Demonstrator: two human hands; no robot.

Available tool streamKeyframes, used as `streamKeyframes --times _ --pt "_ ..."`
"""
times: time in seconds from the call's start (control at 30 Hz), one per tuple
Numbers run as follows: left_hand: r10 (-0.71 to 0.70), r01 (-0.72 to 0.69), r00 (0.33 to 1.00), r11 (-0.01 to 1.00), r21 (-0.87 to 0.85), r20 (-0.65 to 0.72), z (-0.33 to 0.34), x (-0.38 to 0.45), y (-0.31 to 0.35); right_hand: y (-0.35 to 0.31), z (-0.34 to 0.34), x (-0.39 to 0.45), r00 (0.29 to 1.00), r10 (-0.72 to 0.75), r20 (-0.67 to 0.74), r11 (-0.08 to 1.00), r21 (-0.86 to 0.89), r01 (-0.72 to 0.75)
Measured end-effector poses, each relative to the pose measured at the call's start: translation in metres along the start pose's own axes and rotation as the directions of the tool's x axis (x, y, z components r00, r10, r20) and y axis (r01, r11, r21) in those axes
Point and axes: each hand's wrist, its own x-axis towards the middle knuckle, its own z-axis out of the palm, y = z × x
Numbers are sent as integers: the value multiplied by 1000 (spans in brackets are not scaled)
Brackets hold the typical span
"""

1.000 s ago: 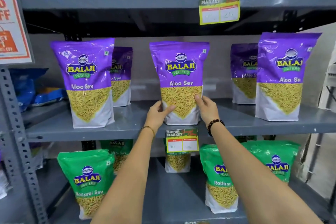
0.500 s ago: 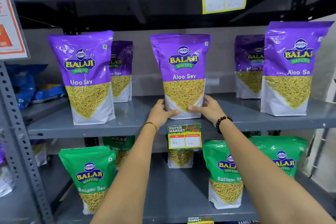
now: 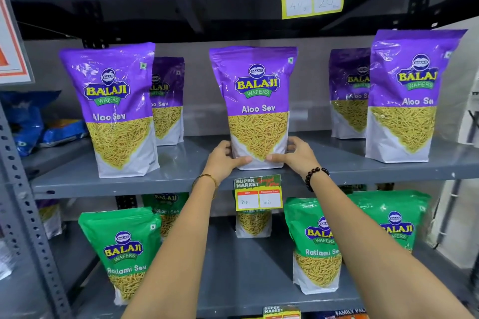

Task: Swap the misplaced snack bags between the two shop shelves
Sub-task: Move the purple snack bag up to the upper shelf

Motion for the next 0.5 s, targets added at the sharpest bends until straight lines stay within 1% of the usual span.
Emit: streamKeyframes --times 0.27,0.4,0.5 --pt "-27 27 1000 999 -18 -16 -1 1 -1 4 -1 4 1000 5 18 999 36 -6" --pt "-27 27 1000 999 -28 14 -1 -1 1 -1 -3 2 994 2 110 994 106 -14" --pt "-21 22 999 1000 -20 38 -2 -2 2 2 -4 4 988 7 156 994 111 -24"
